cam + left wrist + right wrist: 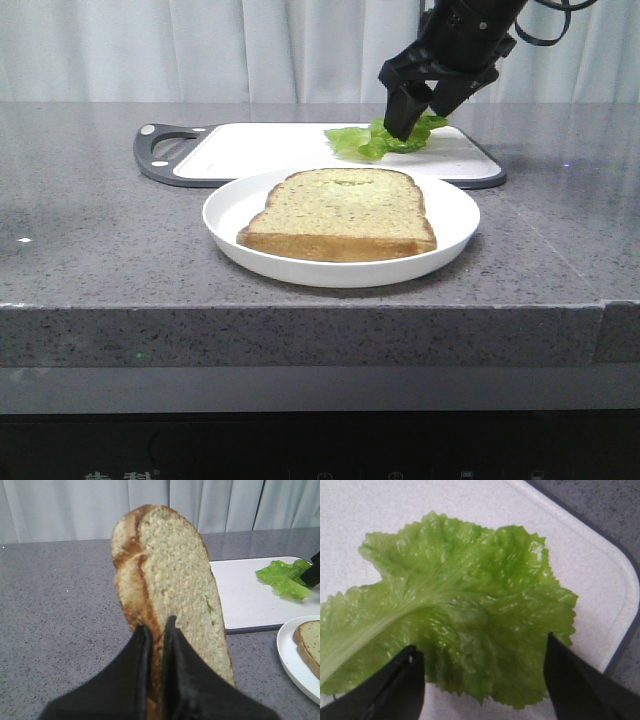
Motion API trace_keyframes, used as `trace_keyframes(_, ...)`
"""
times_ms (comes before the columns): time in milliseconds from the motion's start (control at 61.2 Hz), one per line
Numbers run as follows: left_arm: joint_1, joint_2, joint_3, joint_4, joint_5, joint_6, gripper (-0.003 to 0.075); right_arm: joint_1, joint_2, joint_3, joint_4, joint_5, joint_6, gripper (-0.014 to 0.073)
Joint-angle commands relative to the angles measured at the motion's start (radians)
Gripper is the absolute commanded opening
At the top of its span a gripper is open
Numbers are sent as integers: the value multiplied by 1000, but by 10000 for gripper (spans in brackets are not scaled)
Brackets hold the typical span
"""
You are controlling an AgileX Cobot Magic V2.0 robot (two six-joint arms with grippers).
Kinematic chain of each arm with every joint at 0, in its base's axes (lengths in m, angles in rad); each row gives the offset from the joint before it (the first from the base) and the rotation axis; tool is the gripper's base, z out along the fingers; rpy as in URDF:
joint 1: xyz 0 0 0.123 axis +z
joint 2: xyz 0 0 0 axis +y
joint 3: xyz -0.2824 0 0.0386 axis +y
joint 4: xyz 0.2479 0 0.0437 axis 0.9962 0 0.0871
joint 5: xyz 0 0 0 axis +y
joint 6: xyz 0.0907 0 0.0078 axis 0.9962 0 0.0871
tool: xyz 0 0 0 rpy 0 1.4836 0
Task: Left arm grabs bread, right arm adds lettuce
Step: 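Lower the right gripper onto the lettuce leaf on the cutting board, then close the right gripper on the lettuce leaf and lift it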
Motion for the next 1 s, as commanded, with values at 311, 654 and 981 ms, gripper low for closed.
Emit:
trace_keyframes(311,4,1,-30,21,-74,-7,-19,-2,-60,-39,5,-35,-12,-52)
trace_keyframes(654,4,1,-30,21,-74,-7,-19,-2,-104,-44,5,-15,-12,-115)
trace_keyframes(981,4,1,-30,21,-74,-7,-19,-1,-231,-17,98,23,-26,-115)
